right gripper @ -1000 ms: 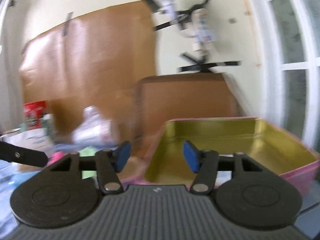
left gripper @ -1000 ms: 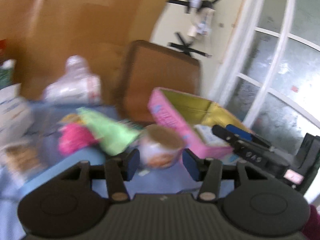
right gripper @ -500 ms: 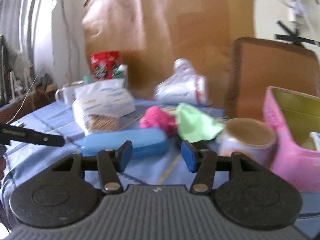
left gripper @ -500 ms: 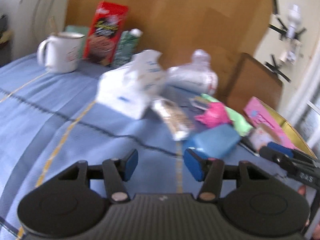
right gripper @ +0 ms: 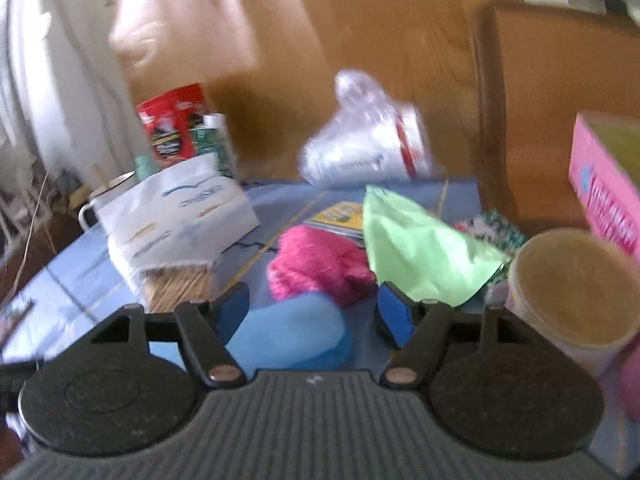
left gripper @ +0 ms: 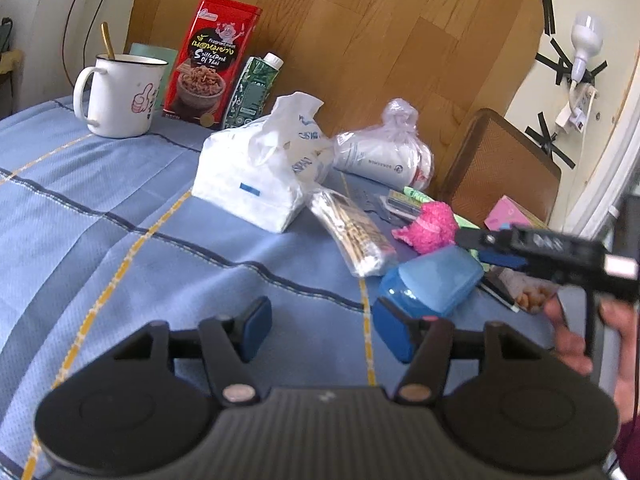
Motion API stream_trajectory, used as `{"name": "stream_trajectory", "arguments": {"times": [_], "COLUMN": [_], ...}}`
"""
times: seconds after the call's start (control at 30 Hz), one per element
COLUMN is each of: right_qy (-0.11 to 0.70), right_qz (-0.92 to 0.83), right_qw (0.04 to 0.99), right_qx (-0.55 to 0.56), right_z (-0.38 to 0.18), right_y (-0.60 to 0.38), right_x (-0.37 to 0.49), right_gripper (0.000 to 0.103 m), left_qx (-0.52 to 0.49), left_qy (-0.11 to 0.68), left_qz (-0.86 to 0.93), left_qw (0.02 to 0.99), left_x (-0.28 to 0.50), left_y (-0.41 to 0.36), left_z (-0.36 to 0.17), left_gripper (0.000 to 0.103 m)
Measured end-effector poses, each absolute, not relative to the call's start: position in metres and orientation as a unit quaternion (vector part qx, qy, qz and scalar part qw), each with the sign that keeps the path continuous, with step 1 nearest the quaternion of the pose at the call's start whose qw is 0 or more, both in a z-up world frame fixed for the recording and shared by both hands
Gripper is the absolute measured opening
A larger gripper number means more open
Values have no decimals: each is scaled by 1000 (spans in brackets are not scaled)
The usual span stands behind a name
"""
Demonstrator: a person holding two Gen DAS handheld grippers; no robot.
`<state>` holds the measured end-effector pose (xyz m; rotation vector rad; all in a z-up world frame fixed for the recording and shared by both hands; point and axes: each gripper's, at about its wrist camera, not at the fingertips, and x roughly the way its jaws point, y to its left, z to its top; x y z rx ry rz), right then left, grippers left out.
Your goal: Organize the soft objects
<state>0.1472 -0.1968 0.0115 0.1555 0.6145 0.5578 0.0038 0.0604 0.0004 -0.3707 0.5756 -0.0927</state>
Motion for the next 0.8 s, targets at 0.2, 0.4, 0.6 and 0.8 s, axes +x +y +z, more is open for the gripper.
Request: {"name": "stream_trajectory", "arguments": {"times": [0.2,0.4,0.6,0.8], "right_qy": [342,326,284,292], "right_qz": [305,337,369,359], "right_qw": [879,876,877,878], "right_qx": [135,111,118,123], "right_z": [1,6,5,-5], "right_y": [-203,-210,-232,-237], "right_x": [153,103,66,71], "right_gripper": [55,57,57,58], "left_qx": [-173,-185,-198,-205], "left_qy": [282,280,278,277], "left_qz": [-42,-37,-41,-43], "left_qw": [943,941,939,938], "left_x": [4,3,3,3], "left_y": [58,63,67,68], "left_z": [1,0,-1,-1], "left_gripper": [58,58,59,59]}}
